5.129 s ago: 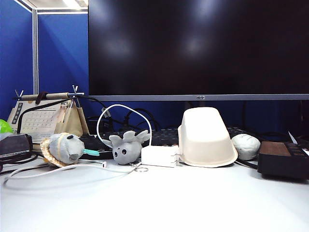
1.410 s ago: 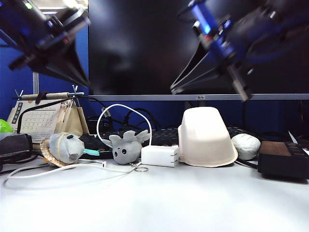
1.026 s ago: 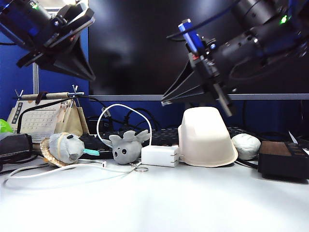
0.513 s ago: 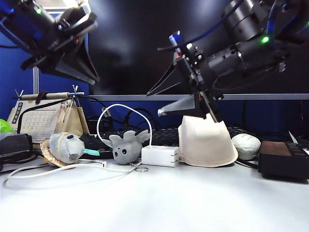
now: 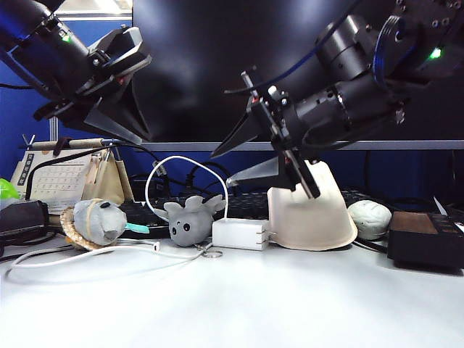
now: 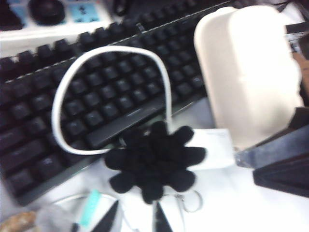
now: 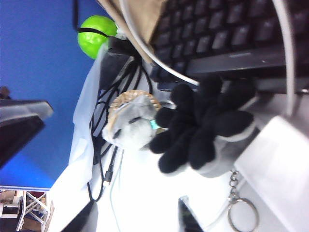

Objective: Place the tilting octopus upright.

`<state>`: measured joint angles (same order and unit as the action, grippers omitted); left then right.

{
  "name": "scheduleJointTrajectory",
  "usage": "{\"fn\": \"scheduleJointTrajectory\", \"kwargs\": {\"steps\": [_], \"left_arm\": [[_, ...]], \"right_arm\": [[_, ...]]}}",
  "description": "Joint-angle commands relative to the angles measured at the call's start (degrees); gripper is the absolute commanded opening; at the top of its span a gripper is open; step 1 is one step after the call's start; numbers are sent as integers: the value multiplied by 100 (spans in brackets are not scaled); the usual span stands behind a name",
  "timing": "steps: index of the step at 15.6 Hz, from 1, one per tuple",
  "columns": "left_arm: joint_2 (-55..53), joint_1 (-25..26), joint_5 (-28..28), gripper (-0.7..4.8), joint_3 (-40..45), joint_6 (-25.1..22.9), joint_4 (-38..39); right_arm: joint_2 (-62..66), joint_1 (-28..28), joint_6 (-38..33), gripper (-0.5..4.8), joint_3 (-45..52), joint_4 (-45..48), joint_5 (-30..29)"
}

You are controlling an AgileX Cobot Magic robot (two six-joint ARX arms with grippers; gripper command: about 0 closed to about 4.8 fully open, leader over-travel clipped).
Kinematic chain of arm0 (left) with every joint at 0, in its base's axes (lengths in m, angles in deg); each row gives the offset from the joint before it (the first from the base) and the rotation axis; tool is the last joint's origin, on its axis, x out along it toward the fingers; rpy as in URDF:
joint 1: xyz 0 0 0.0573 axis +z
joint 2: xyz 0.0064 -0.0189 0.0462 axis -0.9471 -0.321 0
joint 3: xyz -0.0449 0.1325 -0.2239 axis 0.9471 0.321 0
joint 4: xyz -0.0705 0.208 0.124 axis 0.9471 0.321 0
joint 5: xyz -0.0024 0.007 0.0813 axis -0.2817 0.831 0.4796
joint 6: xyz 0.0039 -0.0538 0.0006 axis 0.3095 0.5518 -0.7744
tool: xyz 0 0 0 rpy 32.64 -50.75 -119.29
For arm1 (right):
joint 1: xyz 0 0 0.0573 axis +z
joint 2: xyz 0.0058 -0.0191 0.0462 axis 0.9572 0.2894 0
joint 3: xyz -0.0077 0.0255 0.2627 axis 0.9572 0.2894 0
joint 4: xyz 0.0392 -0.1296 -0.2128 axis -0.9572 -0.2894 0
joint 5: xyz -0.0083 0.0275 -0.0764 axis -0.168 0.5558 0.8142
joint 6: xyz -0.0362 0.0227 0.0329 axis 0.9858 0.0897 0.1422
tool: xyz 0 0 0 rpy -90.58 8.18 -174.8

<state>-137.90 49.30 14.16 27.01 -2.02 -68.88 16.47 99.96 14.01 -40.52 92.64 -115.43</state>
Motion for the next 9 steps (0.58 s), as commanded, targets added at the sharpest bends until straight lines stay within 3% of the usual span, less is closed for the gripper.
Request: {"fn": "scheduleJointTrajectory", "kwargs": {"steps": [1,9], "left_arm": [[2,2,42,85,-17,-9,-72],[-2,2,42,85,-17,-7,-149]], "right_arm": [[153,13,-26,259,-55,46,4],[734,13,-761,266,-553,-17,-114]]}}
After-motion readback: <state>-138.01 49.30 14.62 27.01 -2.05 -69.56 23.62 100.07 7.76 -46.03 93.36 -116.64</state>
